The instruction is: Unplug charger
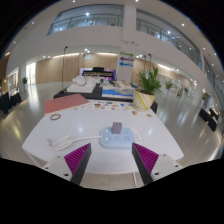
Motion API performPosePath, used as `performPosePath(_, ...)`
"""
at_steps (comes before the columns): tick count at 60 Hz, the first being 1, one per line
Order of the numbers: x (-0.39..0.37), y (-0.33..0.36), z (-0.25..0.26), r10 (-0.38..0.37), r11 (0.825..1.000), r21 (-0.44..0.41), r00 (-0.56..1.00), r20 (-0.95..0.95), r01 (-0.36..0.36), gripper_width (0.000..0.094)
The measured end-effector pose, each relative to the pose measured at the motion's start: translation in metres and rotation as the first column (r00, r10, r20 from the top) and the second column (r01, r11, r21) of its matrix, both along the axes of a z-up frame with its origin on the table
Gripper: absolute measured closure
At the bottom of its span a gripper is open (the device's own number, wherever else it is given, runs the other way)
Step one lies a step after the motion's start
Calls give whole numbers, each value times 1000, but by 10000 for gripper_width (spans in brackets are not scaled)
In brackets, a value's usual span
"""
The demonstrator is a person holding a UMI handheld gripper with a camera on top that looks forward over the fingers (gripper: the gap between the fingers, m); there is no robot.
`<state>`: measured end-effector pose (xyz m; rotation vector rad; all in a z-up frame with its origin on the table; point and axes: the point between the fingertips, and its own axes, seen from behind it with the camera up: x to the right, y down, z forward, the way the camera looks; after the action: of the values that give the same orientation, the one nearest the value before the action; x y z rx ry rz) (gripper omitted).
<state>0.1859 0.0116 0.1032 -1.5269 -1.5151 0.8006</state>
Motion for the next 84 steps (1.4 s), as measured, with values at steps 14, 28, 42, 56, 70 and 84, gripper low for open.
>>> performPosePath(14,-91,20,-27,33,999,-15,996,-80,-35,84)
performPosePath(28,-160,25,-48,42,998,-45,995,-91,-47,82)
performPosePath(42,-189,34,-66,17,997,-79,997,-74,-22,84)
performPosePath(56,-193,43,-59,-10,995,-100,997,-73,3,716)
performPosePath(70,-195,112,55,-86,991,-117,976,-199,64,719)
performPosePath(84,-159,221,-15,-116,992,-31,990,76,119,719)
